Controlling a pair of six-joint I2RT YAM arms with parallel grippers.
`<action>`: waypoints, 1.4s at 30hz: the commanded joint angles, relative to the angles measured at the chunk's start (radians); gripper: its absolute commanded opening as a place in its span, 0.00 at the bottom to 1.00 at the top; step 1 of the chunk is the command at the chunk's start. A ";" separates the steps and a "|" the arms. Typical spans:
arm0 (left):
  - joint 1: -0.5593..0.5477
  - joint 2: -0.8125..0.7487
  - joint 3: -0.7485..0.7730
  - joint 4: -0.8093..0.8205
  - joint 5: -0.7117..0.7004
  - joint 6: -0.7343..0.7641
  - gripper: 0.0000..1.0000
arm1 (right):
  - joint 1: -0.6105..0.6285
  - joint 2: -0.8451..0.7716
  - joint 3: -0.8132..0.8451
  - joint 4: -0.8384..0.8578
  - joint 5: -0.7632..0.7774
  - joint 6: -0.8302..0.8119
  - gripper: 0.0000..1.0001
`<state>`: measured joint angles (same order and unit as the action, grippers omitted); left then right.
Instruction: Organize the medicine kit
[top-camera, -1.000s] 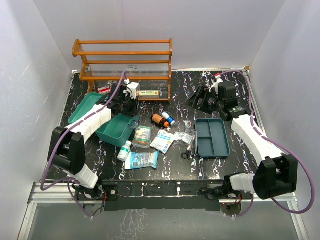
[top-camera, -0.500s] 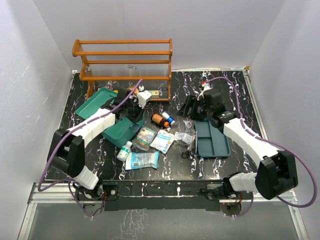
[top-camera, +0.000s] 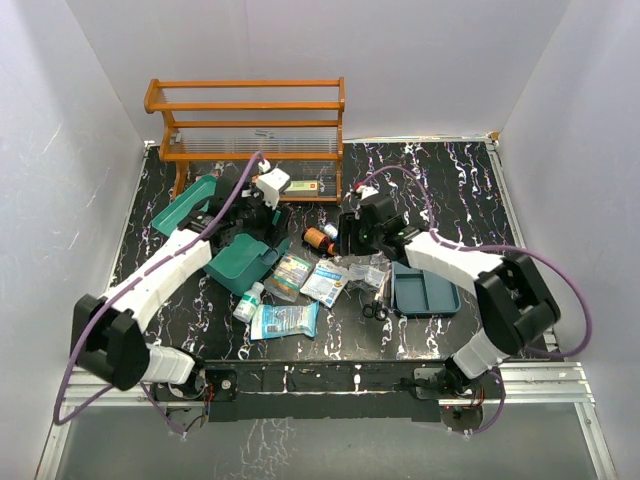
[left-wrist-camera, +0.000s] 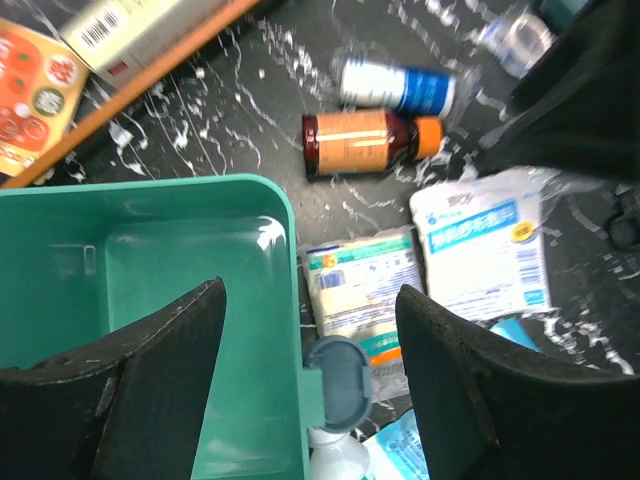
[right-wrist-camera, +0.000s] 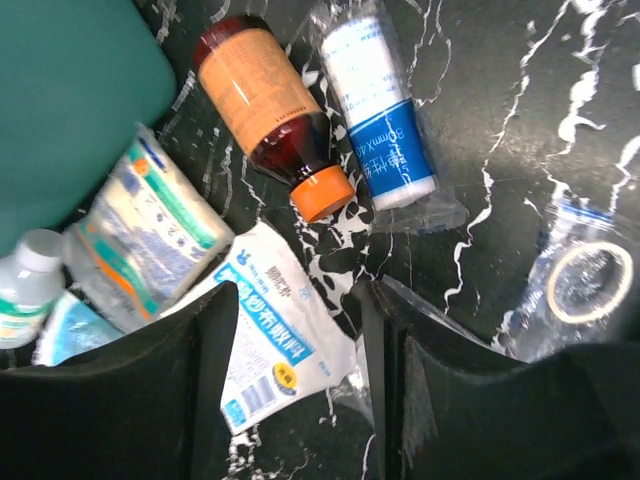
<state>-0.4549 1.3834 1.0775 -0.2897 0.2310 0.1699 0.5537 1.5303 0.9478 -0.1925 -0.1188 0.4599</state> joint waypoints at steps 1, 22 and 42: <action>-0.004 -0.125 0.001 0.045 0.010 -0.126 0.68 | 0.019 0.096 0.042 0.128 0.037 -0.082 0.49; -0.004 -0.199 0.022 0.106 0.136 -0.218 0.71 | 0.022 0.379 0.192 0.199 -0.087 -0.188 0.48; -0.006 -0.378 -0.249 0.389 0.376 0.171 0.78 | 0.017 0.061 0.206 -0.249 -0.287 -0.043 0.05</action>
<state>-0.4557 1.0443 0.8257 0.0086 0.5438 0.1917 0.5735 1.6821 1.0996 -0.3107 -0.2932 0.3233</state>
